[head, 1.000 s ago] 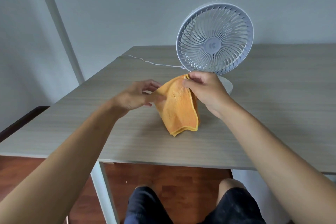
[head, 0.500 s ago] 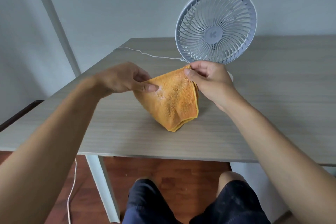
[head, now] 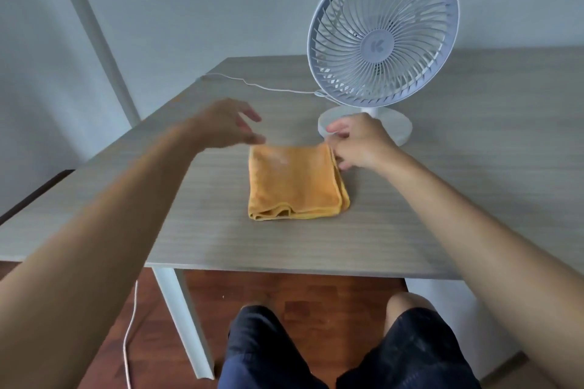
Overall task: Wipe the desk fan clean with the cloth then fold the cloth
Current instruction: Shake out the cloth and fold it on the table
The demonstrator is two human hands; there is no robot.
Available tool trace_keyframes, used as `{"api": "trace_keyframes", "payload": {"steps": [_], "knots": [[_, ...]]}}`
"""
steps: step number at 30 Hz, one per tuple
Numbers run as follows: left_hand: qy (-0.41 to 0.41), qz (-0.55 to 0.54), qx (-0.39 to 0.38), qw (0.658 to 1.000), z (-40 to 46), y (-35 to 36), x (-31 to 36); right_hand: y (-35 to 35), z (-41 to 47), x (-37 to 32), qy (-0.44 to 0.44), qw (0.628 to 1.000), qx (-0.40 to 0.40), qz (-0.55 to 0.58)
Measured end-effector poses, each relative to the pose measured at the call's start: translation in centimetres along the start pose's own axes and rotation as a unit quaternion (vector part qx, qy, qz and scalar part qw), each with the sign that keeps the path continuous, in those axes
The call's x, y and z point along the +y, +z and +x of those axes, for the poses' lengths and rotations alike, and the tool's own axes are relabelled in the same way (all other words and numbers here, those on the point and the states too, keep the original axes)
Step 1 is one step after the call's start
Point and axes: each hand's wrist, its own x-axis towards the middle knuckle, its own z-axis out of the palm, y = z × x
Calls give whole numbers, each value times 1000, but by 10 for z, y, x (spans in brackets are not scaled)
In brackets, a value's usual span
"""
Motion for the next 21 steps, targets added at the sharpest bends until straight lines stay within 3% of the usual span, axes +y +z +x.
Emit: {"api": "trace_keyframes", "payload": {"steps": [4, 8, 15, 21], "knots": [[24, 96, -5, 995, -4, 39, -1, 5, -13, 9, -90, 987, 5, -131], [42, 155, -78, 984, -23, 89, 1, 22, -32, 22, -174, 947, -103, -250], [30, 227, -134, 964, -29, 92, -19, 21, -40, 39, -164, 903, -160, -363], [63, 222, -109, 967, -11, 92, -22, 24, -26, 32, -138, 893, -154, -400]]}}
